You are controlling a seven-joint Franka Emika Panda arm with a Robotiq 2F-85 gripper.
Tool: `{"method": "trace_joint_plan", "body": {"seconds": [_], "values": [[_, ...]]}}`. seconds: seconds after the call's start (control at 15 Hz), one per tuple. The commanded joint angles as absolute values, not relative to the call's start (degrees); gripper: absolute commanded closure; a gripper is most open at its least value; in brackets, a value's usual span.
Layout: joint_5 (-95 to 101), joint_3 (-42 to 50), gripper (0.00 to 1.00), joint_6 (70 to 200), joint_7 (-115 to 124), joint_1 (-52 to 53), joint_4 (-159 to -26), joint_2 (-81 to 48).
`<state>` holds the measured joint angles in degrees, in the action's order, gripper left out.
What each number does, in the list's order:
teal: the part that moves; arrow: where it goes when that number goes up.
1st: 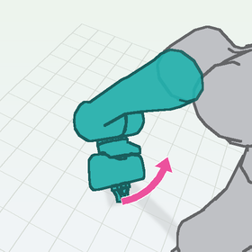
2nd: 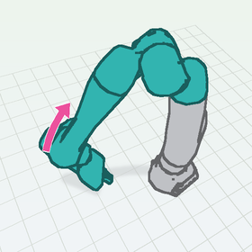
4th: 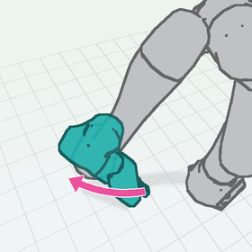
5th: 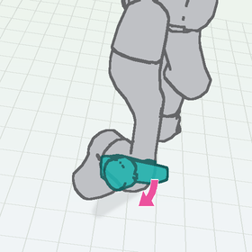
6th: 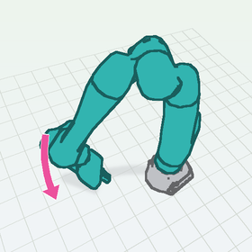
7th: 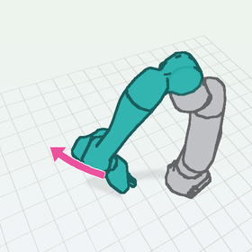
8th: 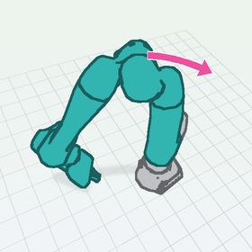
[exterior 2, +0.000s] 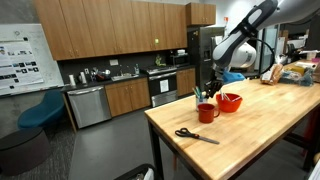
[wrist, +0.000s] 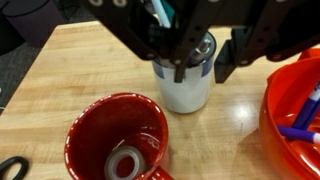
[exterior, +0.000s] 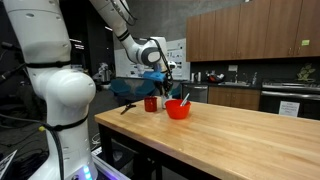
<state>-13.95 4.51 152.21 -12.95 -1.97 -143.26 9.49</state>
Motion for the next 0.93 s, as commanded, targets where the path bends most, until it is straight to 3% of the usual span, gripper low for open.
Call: {"method": "trace_joint_plan", "body": {"seconds": [0.0,0.27,0.33,0.4,0.53,0.6,0.87], "values": [[-12.4,4.4,0.33,153.2,-12.1,-1.4,-144.2,10.6],[-12.4,4.1,0.07,154.4,-12.2,-1.2,-144.1,10.5],[-12.5,4.1,0.12,155.0,-12.4,-1.0,-144.1,10.4],[-12.5,4.1,0.43,155.6,-12.5,-0.9,-144.1,10.3],[-12.5,4.1,0.40,156.2,-12.4,-0.7,-144.0,10.3],[-12.4,4.1,0.44,156.5,-12.4,-0.7,-144.1,10.3],[-12.4,4.1,0.77,156.2,-12.1,-0.6,-144.0,10.5]]}}
